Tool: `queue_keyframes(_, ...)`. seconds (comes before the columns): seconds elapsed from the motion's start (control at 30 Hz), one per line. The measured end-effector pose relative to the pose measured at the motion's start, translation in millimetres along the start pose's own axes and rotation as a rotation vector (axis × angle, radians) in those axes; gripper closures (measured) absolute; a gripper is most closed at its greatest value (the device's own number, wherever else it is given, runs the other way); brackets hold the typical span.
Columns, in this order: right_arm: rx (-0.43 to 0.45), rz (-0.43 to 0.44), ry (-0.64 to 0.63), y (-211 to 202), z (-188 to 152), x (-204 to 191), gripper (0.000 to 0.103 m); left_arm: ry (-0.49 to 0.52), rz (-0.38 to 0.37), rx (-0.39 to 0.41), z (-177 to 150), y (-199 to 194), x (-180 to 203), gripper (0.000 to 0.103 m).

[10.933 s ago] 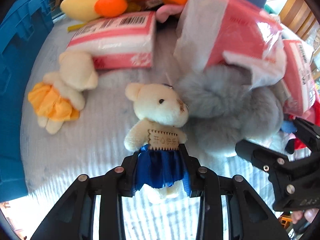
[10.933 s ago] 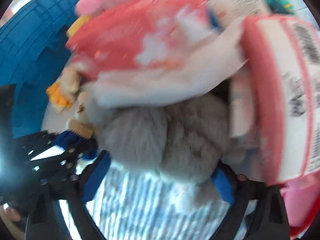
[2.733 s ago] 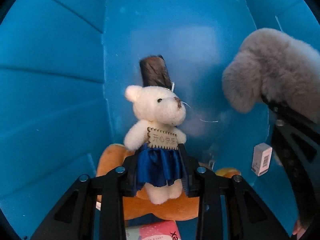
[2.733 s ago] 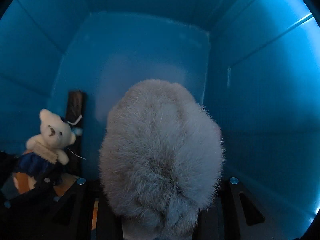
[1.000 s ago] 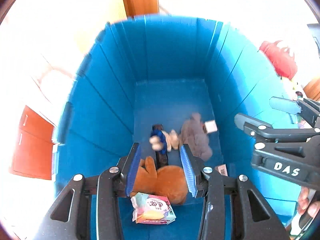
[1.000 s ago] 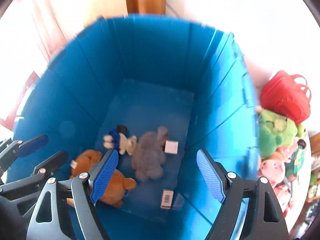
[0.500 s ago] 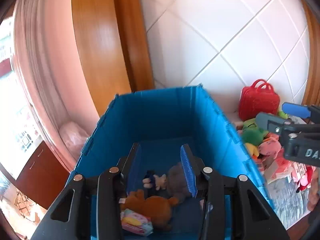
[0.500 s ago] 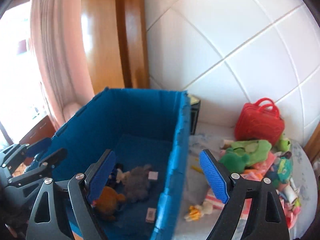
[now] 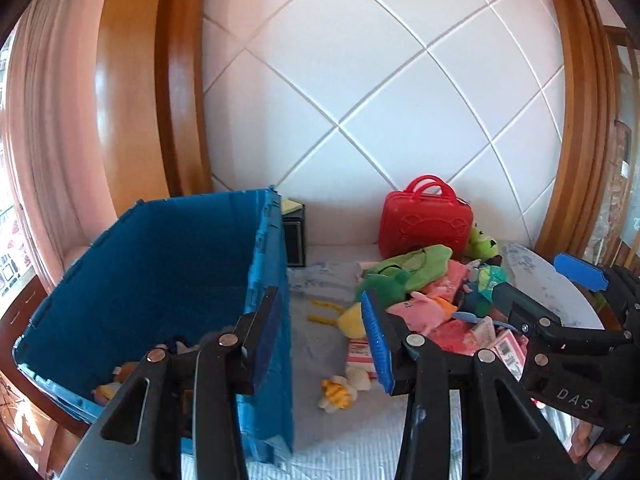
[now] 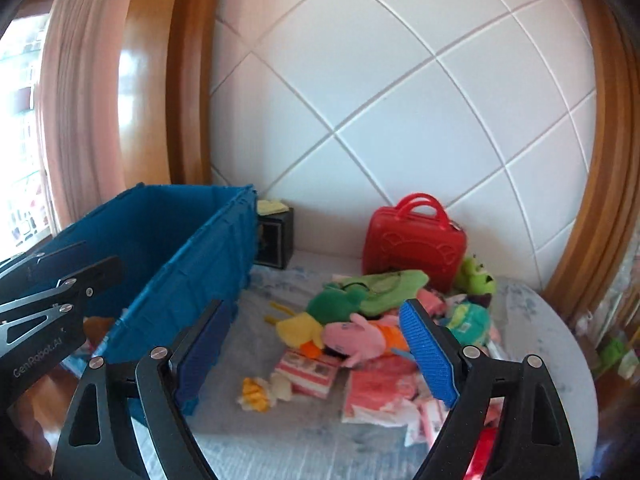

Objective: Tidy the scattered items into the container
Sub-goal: 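Withdraw both open grippers from the bin toward the pile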

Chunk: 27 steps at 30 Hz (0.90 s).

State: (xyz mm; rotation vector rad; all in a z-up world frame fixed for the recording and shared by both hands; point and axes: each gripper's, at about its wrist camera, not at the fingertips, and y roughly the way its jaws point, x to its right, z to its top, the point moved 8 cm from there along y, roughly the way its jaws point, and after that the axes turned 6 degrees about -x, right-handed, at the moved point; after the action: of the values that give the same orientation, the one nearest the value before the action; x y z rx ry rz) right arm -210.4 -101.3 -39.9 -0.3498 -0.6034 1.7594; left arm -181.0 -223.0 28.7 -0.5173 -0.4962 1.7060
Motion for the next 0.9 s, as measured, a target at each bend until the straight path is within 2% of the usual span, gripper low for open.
queue_keyframes(0.2, -0.002, -0.113, 0.064, -20.4, -29.8, 69.1, 0.014, 0.093, -0.072, -0.054, -22.3, 18.1, 66.2, 0.062)
queue_keyframes(0.4, -0.013, -0.272, 0.12, -30.2, -58.3, 113.9, 0.013, 0.175, -0.147, -0.073, -35.7, 31.6, 106.4, 0.062)
queue_keyframes(0.53, -0.052, -0.314, 0.166, -26.4, -75.1, 131.8, 0.013, 0.207, -0.169, -0.077, -43.5, 43.8, 121.0, 0.062)
queue_keyframes(0.9, -0.159, -0.348, 0.31, -3.2, -135.0, 173.9, 0.013, 0.243, -0.251, -0.098, -63.0, 71.1, 148.1, 0.061)
